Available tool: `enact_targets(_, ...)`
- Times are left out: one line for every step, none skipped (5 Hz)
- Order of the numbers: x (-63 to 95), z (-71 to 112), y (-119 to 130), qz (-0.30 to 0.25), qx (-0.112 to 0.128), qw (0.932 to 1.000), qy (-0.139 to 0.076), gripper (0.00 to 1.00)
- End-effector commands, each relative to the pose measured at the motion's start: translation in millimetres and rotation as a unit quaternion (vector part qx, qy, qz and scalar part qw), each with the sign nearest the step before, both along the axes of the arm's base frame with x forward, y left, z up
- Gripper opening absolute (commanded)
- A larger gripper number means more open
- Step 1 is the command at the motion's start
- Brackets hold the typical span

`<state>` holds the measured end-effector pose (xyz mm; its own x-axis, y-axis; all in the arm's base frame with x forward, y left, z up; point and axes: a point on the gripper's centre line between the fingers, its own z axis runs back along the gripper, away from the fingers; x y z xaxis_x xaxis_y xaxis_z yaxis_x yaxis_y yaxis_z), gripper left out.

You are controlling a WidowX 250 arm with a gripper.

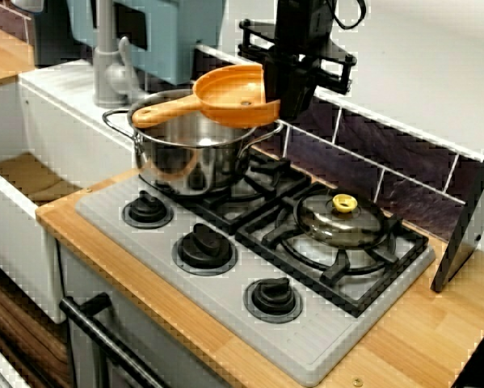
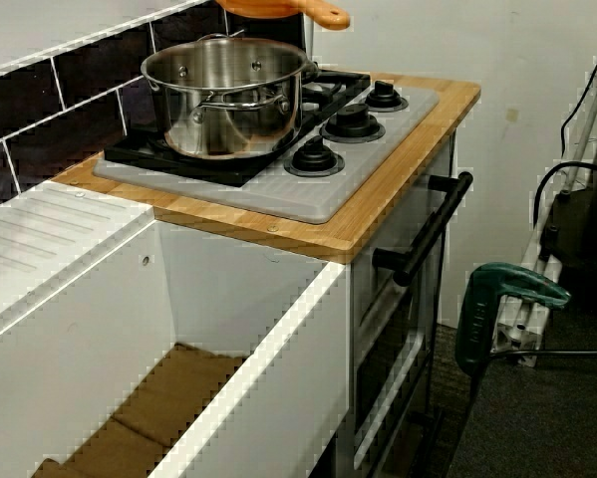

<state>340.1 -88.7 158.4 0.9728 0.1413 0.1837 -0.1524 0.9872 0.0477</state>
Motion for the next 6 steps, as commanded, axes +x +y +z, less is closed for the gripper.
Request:
enact_targets(14.6, 7.8, 4, 0.012, -0.005, 0.9996, -0.024, 0.00)
enact_targets(23.0, 2.2, 2, 0.013, -0.001, 0.9997, -0.019, 0.00)
enact_targets(30.7, -1.6, 2, 0.016, 0.002, 0.9997, -0.017, 0.00)
enact_targets(34.9, -2.6, 4, 0.017, 0.003, 0.9998, -0.014, 0.00)
enact_targets(36.3, -0.4, 8, 0.018, 0.004, 0.9998, -0.013, 0.00)
enact_targets(35.5, 0.2, 11, 0.017, 0.004, 0.9998, -0.012, 0.00)
